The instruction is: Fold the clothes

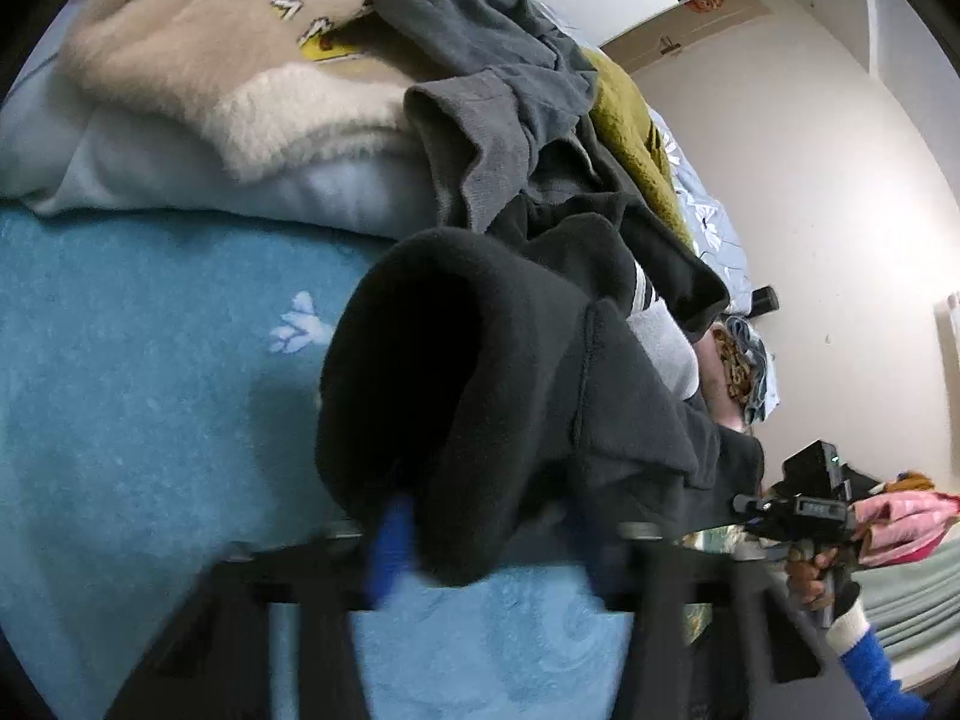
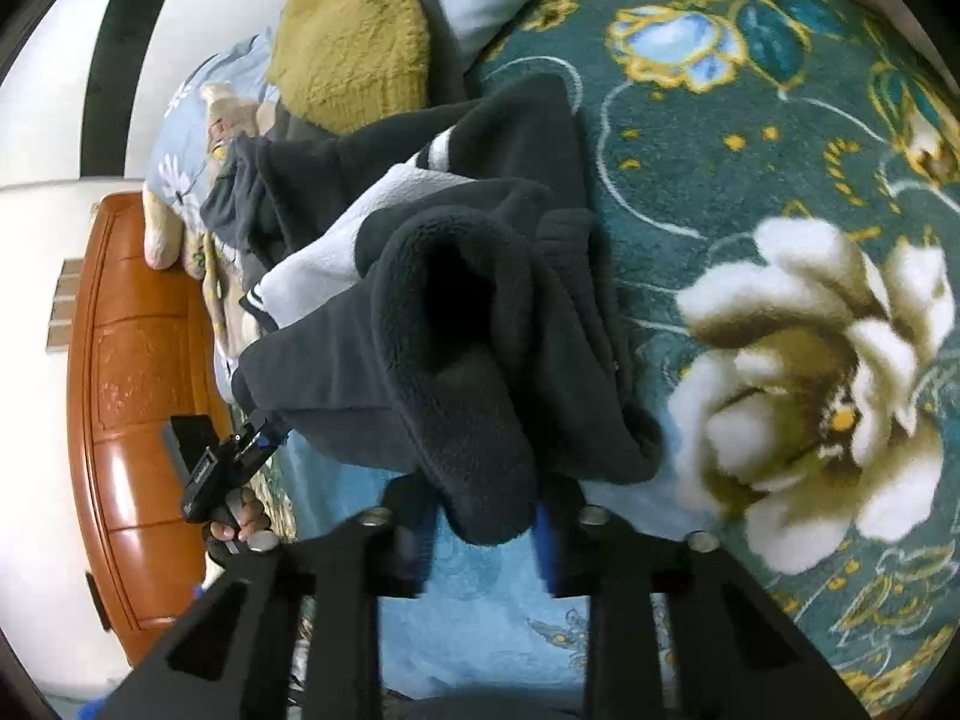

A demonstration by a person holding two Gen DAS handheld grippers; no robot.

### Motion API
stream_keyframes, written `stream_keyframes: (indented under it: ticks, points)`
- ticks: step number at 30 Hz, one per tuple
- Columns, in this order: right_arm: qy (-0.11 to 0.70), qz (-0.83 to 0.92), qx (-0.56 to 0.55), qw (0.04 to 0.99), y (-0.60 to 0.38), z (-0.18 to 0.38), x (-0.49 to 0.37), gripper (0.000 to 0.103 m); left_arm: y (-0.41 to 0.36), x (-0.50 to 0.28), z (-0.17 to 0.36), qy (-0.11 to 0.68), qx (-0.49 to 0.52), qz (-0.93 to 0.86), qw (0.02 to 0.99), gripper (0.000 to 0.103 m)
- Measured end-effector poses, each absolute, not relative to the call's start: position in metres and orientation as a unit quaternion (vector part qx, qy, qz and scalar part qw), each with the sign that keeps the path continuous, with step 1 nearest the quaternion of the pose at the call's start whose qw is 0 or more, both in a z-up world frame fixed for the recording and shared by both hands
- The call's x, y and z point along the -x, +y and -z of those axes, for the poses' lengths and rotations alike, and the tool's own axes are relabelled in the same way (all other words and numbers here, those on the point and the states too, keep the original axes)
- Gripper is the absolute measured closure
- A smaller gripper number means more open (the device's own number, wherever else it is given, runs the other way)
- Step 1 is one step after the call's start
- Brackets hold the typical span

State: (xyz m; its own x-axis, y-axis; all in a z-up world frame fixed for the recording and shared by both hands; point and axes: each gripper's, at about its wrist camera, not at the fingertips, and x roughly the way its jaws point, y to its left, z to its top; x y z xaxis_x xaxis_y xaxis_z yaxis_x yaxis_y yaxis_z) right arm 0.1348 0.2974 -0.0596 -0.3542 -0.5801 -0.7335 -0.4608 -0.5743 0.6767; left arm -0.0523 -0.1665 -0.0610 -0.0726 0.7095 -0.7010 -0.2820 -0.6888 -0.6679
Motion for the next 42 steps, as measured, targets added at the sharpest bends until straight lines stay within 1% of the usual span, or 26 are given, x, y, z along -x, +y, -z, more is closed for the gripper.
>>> stream_keyframes:
  ticks: [4,6,9,13,14,16,19,20,21,23,26,28,29,30,33,36,42]
  points:
    - [-0.484,0.685,-0.541,0.062,0.298,0.043,-0.149,0.082,-0.168,0.039,0.042,-0.171,0.572,-0.707,0.379,0.084]
    - [-0.486,0.688,-0.534,0.074,0.295,0.035,-0.157,0.082,-0.177,0.029,0.028,-0.179,0.562,-0.707,0.39,0.086]
    - [-0.496,0.684,-0.526,0.099,0.288,0.019,-0.177,0.082,-0.207,0.01,0.0,-0.237,0.542,-0.692,0.414,0.089]
    - [-0.527,0.689,-0.474,0.148,0.292,-0.015,-0.207,0.083,-0.232,0.012,-0.035,-0.295,0.507,-0.695,0.416,0.09]
    - [-0.537,0.69,-0.465,0.142,0.298,-0.017,-0.203,0.083,-0.233,0.017,-0.039,-0.309,0.5,-0.695,0.413,0.093]
    - [-0.557,0.688,-0.448,0.126,0.313,-0.017,-0.193,0.083,-0.218,0.044,-0.032,-0.33,0.499,-0.695,0.399,0.095]
    - [-0.606,0.665,-0.43,0.077,0.343,0.011,-0.163,0.083,-0.18,0.08,-0.001,-0.337,0.529,-0.69,0.362,0.095]
    - [-0.622,0.656,-0.423,0.058,0.35,0.022,-0.154,0.083,-0.174,0.083,0.009,-0.336,0.545,-0.686,0.347,0.099]
    - [-0.63,0.649,-0.425,0.036,0.353,0.032,-0.148,0.083,-0.171,0.082,0.017,-0.334,0.557,-0.682,0.336,0.098]
    - [-0.636,0.635,-0.437,0.008,0.351,0.044,-0.138,0.083,-0.168,0.071,0.022,-0.306,0.567,-0.69,0.33,0.098]
    - [-0.631,0.637,-0.443,0.005,0.347,0.046,-0.131,0.083,-0.167,0.042,0.022,-0.25,0.571,-0.713,0.32,0.09]
    - [-0.624,0.64,-0.449,0.012,0.346,0.044,-0.13,0.083,-0.174,0.014,0.026,-0.228,0.574,-0.726,0.303,0.069]
    - [-0.623,0.64,-0.451,0.014,0.344,0.045,-0.129,0.083,-0.178,-0.002,0.03,-0.23,0.575,-0.728,0.294,0.052]
    - [-0.623,0.638,-0.452,0.018,0.344,0.046,-0.129,0.082,-0.183,-0.017,0.035,-0.233,0.576,-0.73,0.285,0.047]
    - [-0.622,0.637,-0.454,0.028,0.342,0.048,-0.129,0.081,-0.186,-0.067,0.054,-0.241,0.587,-0.723,0.271,0.043]
    - [-0.619,0.636,-0.46,0.038,0.343,0.047,-0.134,0.08,-0.171,-0.099,0.072,-0.237,0.608,-0.703,0.281,0.039]
    - [-0.619,0.635,-0.461,0.035,0.344,0.048,-0.146,0.08,-0.128,-0.116,0.087,-0.133,0.629,-0.706,0.298,0.039]
